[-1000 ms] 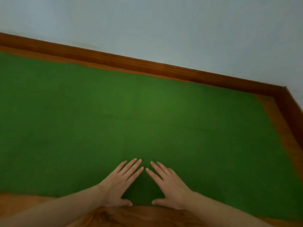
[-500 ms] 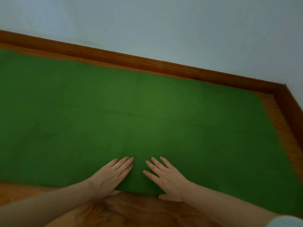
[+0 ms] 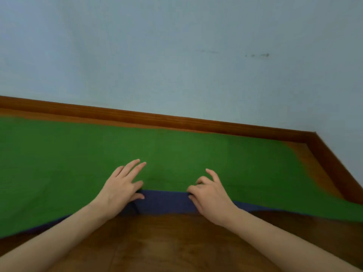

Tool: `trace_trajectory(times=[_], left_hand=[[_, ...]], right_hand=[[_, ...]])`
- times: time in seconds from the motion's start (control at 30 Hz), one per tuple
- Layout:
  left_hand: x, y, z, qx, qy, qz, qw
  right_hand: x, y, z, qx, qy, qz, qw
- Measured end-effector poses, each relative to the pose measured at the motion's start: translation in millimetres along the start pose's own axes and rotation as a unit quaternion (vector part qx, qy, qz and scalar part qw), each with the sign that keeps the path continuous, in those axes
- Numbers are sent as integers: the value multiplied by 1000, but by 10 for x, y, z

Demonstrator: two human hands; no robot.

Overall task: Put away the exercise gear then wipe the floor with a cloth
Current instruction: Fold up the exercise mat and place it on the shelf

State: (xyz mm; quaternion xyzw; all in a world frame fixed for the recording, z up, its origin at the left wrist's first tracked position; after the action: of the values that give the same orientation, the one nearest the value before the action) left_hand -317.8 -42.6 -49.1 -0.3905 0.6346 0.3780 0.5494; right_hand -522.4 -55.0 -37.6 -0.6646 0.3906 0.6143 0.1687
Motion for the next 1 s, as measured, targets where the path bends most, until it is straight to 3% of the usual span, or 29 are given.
trace_trajectory(times=[0.3,0.4,0.53,0.67,0.77,0.87,1.0], left_hand=[[-600,-335,-637,-80,165,42,982],[-742,-266,-758,-79,241,83,964],[-557,-100,-636,-49,281,98,953],[3,-114,-294,-7,225,107,969],[461,-440,-159,-131,100,128,978],[642,-686,-128,-265,16,165,950],[688,-719,-332,-274,12,247,929]], right_hand=[[-255,688,-673,169,87,-27,981],[-280,886,-774,220,88,-45,971],[-297,1071,-891,265,99,-40,958],[-249,1183,-1010,308,93,-8,947],[-245,1203,-1079,332,113,6,936],[-260,1155,-1101,311,144,72,937],[-251,1121,-1053,281,202,92,934]])
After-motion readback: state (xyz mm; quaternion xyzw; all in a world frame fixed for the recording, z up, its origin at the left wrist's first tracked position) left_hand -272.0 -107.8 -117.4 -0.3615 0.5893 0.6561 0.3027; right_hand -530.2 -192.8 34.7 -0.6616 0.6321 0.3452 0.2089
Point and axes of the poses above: each hand's wrist, its own z-axis away from the middle knuckle, its own x-axis out of the palm, y = z × x, the point moved 6 cm from there along -z, towards the middle knuckle, and after that the axes turned 14 degrees about z, right-handed, at the moved point
